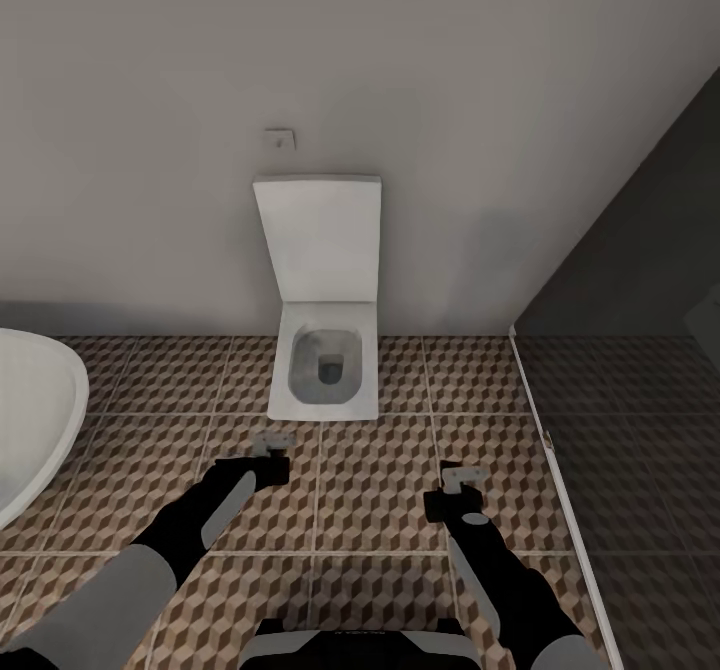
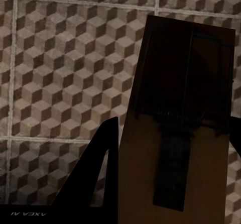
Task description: Take the four mousetraps from the cabinet in the bathroom and place them on the bathroom floor. Make sure all four end up on the same floor surface, and ensure that at least two of them are either under or directly next to the same bathroom sink.
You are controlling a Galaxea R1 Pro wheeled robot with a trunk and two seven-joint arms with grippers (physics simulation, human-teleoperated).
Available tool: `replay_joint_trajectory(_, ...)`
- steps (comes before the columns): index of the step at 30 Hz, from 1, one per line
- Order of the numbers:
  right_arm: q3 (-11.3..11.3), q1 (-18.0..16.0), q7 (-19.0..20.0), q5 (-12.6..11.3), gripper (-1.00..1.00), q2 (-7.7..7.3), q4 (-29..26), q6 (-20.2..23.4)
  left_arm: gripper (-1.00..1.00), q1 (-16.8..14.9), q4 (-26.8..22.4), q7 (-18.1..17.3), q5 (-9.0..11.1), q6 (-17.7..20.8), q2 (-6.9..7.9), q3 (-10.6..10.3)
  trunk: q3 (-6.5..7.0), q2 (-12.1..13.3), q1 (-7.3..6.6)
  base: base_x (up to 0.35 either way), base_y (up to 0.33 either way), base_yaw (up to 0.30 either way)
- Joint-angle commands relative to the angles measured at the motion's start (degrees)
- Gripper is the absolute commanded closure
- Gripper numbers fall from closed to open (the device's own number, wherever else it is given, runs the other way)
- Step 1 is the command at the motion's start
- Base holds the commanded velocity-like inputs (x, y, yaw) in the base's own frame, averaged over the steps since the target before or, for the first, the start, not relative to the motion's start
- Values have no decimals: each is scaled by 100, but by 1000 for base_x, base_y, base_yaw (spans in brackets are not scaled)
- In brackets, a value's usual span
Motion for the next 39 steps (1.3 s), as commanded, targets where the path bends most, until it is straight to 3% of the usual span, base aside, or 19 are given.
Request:
replay_joint_trajectory(1, 19, -2, -38, -75, 100, 1, -9, 16, 100, -5, -5, 45, 58, 12, 7, -30, -8, -9, 3, 0, 0, 0)
replay_joint_trajectory(9, 23, -1, -38, -75, 100, 17, -96, 24, 100, -5, 8, 41, 58, 12, 6, -30, -119, -250, 135, 0, 0, 0)
replay_joint_trajectory(22, 28, 0, -43, -70, 100, 3, -190, 25, 100, -5, 70, 40, 58, 11, -7, -30, -458, -772, 421, 0, 0, 0)
replay_joint_trajectory(33, 34, 2, -46, -67, 100, -28, -905, 98, 100, -5, 184, 39, 56, 11, -82, -37, -756, -1213, 662, 0, 0, 0)
replay_joint_trajectory(39, 56, 0, -47, -67, 100, -24, -972, 104, 100, -5, 241, 36, 50, 11, -122, -39, -916, -1453, 794, 0, 0, 0)
